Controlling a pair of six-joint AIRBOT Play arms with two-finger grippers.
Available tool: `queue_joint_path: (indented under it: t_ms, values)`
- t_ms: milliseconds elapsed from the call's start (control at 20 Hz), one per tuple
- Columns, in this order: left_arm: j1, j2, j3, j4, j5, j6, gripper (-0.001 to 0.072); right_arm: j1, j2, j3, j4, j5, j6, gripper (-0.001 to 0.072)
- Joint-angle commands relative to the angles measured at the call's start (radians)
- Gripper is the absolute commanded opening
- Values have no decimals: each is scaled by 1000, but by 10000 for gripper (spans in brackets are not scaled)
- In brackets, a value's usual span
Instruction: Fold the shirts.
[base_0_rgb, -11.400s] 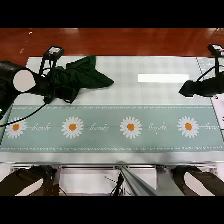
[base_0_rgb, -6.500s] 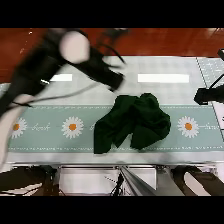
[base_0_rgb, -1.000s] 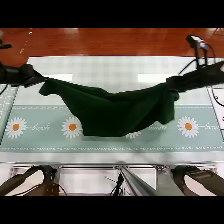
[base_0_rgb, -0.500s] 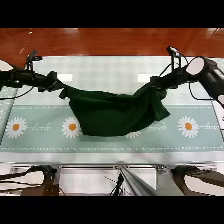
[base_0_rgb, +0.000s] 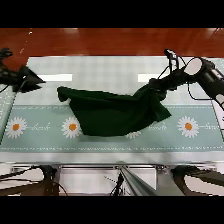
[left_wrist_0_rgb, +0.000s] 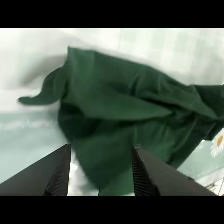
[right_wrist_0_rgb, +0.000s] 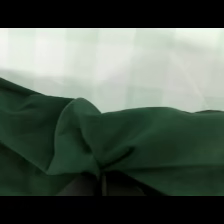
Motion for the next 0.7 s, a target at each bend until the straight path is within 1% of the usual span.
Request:
queue_joint_path:
  t_ms: [0,50,100,200,250,400,550,650]
  values:
    - [48,116,-103,76,-115,-11,463,0,-1,0,1,25,-24,29]
    - [42,161,-177,59,-105,-11,464,0,-1,0,0,23,-27,29]
    - [29,199,-247,45,-95,-6,486,0,-1,0,1,23,-29,29]
    - [-11,261,-381,39,-65,8,631,0,-1,0,1,24,-31,29]
    - [-38,279,-441,38,-49,8,690,0,-1,0,1,25,-31,29]
    - [-146,289,-554,-4,12,8,690,0,-1,0,1,28,-31,28]
    - [-289,287,-605,-72,164,8,690,0,-1,0,1,37,-32,29]
    - [-381,279,-605,-74,254,3,690,0,-1,0,0,47,-49,29]
